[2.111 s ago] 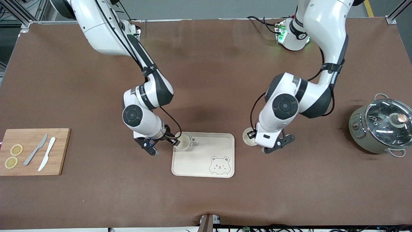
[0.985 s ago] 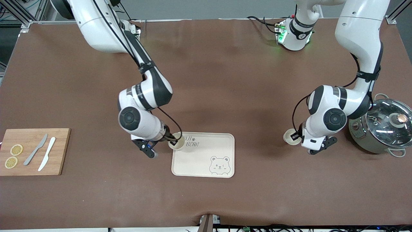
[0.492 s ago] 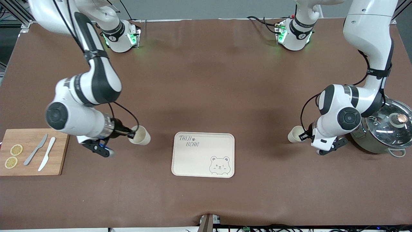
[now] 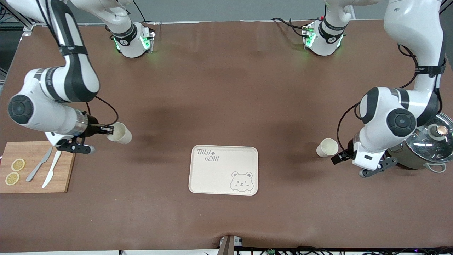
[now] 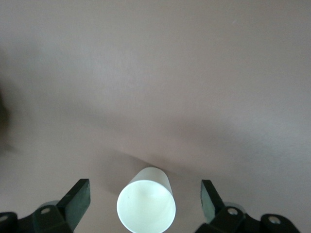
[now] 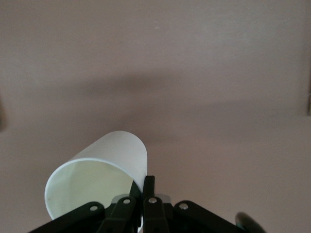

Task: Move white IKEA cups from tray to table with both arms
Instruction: 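Carry the cup toward the pot while the right gripper carries its cup, then release the cup with the left gripper while the right gripper sets down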

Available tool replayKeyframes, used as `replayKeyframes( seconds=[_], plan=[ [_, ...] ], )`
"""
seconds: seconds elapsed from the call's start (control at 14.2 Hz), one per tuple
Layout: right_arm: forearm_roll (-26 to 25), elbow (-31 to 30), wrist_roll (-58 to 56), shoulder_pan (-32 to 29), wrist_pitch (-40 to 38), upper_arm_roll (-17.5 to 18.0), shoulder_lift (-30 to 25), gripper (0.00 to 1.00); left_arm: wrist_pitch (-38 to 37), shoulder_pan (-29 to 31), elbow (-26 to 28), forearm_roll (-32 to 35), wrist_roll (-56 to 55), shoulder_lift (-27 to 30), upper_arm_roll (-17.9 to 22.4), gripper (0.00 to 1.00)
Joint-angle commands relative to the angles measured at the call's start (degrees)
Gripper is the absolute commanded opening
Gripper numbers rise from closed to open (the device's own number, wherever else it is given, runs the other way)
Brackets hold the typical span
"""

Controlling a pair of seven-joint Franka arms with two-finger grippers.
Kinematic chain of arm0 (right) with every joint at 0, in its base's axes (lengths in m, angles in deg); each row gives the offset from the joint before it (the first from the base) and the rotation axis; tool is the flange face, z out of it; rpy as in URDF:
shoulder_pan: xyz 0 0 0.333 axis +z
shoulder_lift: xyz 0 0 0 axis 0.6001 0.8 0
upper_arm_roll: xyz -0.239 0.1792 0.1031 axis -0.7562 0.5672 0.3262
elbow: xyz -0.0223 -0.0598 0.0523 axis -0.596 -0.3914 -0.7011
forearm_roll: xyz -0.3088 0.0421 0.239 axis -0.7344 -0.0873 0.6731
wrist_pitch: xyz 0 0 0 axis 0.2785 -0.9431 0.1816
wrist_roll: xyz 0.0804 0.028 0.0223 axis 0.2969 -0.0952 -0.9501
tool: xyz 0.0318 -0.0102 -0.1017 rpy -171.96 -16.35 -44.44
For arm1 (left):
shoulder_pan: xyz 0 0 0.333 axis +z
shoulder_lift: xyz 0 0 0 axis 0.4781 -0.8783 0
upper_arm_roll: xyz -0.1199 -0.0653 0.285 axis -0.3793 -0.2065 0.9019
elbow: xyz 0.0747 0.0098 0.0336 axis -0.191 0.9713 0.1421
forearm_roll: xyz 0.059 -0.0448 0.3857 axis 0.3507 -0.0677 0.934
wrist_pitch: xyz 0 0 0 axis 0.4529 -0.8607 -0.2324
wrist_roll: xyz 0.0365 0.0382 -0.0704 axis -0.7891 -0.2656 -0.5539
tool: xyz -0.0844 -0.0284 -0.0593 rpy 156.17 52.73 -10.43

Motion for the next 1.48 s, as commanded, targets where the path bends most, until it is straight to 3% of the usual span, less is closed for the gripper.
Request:
replayKeyframes(
  seconds=[0.0, 0.42, 0.77, 1.06, 1.13, 1.2, 1.41],
  plan=[
    [-0.7, -9.3, -12.0, -6.7, 7.5, 1.0, -2.5, 0.0, -4.9, 0.5, -4.0, 1.1, 4.5, 1.6, -0.2, 1.0],
    [-1.6, -11.5, -23.1, -14.0, 11.3, 0.9, 1.0, 0.0, -9.8, 1.5, -5.0, 1.1, 12.5, 6.9, 0.4, 1.0],
    [-1.6, -17.0, -23.7, -13.7, 19.0, 1.0, 2.2, 0.0, -14.0, 2.6, -5.4, 1.2, 15.7, 11.2, 0.5, 1.0],
    [-1.6, -16.8, -23.5, -13.8, 19.3, 1.0, 3.9, 0.0, -16.4, 3.2, -5.5, 1.2, 16.9, 14.1, 0.4, 1.0],
    [-1.6, -16.6, -23.3, -13.8, 18.9, 1.1, 3.9, 0.32, -17.2, 3.4, -5.5, 1.2, 17.1, 14.7, 0.4, 1.0],
    [-1.5, -16.2, -22.9, -13.8, 18.6, 1.1, 3.8, 0.99, -17.9, 3.5, -5.5, 1.2, 17.4, 15.0, 0.4, 1.0],
    [-1.5, -11.9, -23.4, -13.7, 12.2, 1.2, 3.7, 1.0, -18.5, 3.5, -5.5, 1.1, 17.4, 15.9, 0.4, 1.0]
  ],
)
